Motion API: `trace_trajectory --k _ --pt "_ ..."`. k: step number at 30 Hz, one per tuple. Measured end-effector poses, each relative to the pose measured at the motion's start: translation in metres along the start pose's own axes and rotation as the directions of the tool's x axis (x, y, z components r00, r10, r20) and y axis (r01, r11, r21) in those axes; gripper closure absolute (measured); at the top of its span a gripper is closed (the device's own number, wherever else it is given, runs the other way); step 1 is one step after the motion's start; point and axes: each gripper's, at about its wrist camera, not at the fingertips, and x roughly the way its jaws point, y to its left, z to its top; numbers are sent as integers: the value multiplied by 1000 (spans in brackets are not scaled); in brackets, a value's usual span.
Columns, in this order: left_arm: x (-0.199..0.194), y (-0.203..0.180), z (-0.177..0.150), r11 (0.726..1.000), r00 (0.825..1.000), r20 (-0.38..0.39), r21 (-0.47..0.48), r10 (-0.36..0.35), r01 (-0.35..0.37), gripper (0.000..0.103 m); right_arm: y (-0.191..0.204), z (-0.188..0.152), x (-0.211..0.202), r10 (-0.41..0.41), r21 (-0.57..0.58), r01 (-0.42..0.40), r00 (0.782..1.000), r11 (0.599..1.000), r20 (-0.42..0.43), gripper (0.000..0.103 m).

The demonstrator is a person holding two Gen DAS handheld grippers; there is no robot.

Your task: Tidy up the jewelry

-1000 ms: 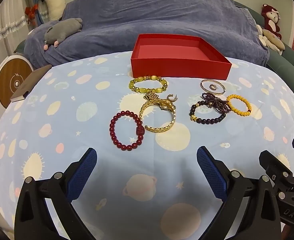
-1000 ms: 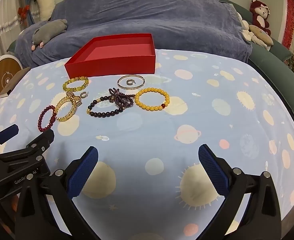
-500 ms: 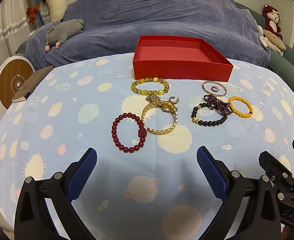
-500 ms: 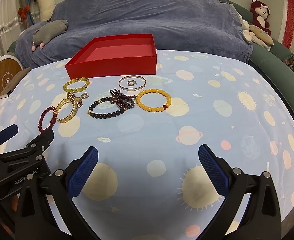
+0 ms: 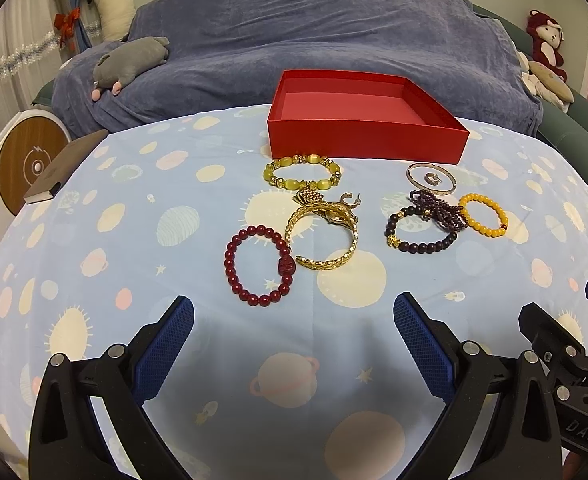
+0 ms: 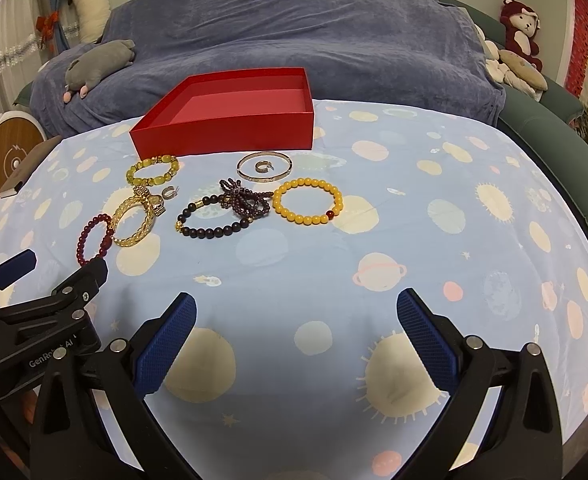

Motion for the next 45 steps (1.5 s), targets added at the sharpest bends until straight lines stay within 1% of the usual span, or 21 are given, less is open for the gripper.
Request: trace_trajectory --k 7,45 --pt "1 7 1 1000 1000 -3 -8 -1 1 8 0 0 0 0 2 0 1000 1000 2 7" --pt "2 9 3 1000 1000 -6 -15 1 -1 8 0 1 1 5 3 -5 1000 1000 1 7"
